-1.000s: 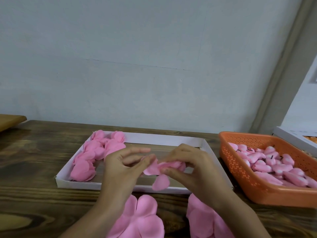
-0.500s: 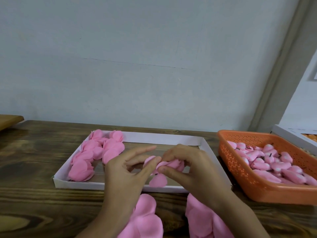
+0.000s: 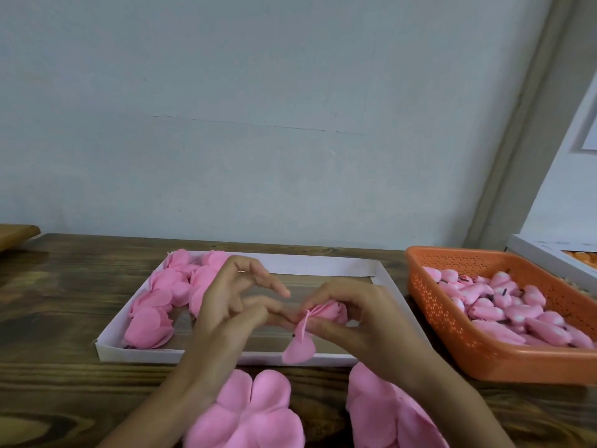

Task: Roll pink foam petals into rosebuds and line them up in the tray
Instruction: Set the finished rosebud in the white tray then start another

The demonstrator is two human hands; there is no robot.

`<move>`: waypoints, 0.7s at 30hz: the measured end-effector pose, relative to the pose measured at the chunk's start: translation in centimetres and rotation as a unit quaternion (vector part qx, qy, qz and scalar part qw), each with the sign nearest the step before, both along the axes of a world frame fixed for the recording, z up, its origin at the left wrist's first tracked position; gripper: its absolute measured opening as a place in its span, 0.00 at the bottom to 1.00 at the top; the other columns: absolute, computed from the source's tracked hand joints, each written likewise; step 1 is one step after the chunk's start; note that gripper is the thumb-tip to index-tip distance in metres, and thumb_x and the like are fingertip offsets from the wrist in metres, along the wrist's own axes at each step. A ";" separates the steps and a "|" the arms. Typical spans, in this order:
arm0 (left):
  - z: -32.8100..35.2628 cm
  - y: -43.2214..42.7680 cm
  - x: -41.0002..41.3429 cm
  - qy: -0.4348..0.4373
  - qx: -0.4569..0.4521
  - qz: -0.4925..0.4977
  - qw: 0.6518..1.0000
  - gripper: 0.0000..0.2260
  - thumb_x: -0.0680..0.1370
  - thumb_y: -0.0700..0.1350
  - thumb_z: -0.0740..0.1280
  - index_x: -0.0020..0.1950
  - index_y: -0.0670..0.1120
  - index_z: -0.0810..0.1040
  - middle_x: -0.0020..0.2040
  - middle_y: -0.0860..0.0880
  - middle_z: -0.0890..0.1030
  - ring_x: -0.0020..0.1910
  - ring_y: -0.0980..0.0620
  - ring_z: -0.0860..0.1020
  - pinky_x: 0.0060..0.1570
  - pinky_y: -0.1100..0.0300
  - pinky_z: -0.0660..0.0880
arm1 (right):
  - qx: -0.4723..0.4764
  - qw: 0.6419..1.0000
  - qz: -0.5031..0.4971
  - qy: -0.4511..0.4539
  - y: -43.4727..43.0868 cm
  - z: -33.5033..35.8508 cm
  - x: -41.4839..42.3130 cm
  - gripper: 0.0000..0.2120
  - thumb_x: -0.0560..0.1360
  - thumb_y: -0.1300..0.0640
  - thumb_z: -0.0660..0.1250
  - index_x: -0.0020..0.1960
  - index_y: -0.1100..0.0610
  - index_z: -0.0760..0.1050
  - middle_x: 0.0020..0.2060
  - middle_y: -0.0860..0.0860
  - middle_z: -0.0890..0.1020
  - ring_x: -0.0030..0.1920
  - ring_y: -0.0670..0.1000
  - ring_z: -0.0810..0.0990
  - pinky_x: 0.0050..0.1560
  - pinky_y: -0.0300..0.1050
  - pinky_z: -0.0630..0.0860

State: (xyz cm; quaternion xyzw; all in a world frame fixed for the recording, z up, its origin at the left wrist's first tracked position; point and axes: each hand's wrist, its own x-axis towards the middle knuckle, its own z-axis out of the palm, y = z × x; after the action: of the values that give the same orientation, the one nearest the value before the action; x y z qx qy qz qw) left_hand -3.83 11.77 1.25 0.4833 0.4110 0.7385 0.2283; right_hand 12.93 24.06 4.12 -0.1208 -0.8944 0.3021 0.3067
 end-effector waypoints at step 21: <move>0.2 1.0 1.0 0.289 -0.189 0.089 0.934 0.08 0.73 0.39 0.76 0.37 0.50 0.82 0.30 0.51 0.79 0.31 0.69 0.78 0.34 0.75 0.73 | -0.045 0.989 -0.092 0.106 -5.8 -0.2 -2.1 0.16 0.64 0.55 0.80 0.41 0.48 0.72 0.38 0.46 0.80 0.38 0.52 0.81 0.39 0.57 0.80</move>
State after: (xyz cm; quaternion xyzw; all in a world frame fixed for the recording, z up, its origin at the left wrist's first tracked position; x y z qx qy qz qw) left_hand -2.86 12.76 1.44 0.5846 0.6330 0.4930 0.1202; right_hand 10.82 18.22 3.95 -0.1839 -0.8275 0.3234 0.4206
